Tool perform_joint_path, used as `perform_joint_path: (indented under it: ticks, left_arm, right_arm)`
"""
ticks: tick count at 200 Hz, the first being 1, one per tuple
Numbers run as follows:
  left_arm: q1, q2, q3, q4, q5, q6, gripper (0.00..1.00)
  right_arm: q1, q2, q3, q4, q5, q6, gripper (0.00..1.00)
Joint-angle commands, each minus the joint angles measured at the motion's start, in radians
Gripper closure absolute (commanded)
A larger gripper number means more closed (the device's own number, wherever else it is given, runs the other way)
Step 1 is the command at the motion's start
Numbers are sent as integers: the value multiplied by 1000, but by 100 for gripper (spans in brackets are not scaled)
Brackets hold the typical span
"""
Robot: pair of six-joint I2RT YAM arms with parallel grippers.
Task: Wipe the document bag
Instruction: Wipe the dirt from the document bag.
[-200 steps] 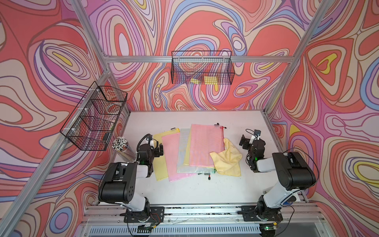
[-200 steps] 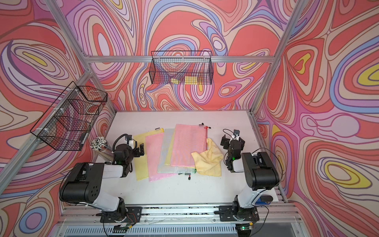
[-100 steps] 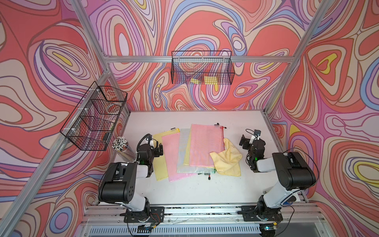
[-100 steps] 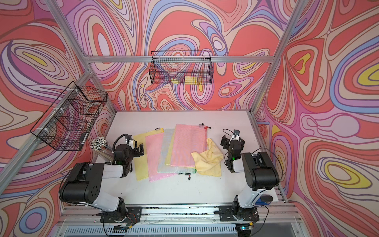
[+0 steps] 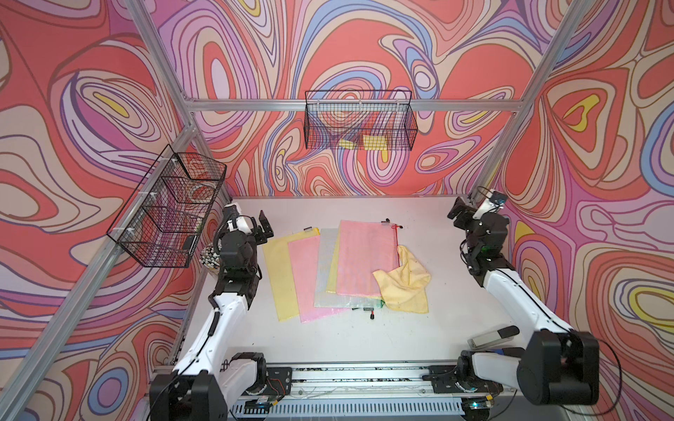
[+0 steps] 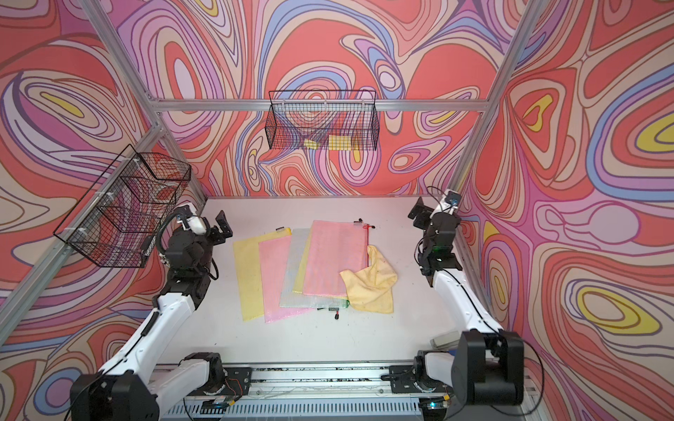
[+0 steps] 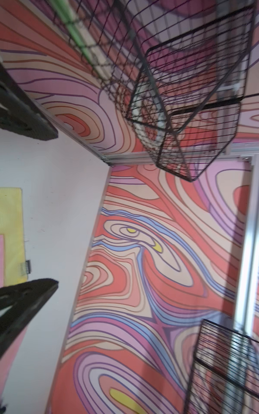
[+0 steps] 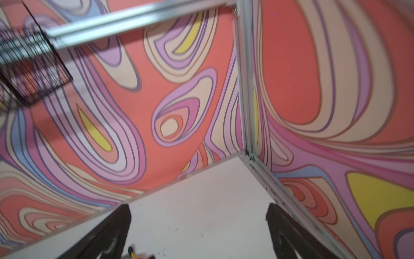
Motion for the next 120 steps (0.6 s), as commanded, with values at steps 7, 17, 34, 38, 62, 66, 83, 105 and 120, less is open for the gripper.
perform_joint_path:
  ticks: [7,17,34,38,62,66,83,105,120]
  left_arm:
    - [12,-13,136,-275,110,-49,1]
    - [12,3,205,-366,184,-41,1]
    - [12,35,292,-478,292,-66,5]
    - [12,41,304,-493,316,-72,7]
    - [12,45,275,-497,410,-148,8]
    - [13,40,257,-479,425,-161,8]
    - [11,27,190,-450,489,-218,8]
    - [-18,30,167,-521,537,-227,14]
    - [-68,27,169,-595,515,-207,16]
  right_arm:
    - [-16,-51,124,-306,-165,28,2]
    - [-16,-48,177,-402,-254,27,2]
    - [3,-10,261,-591,-405,48,9]
    - [22,0,270,-631,-415,49,10]
    - [233,37,233,-774,-245,63,11]
    - [261,45,216,-784,-223,77,11]
    - [311,83,136,-792,-258,149,11]
    - [338,103,34,-770,-307,217,7]
    - [346,104,-16,-767,-300,231,4]
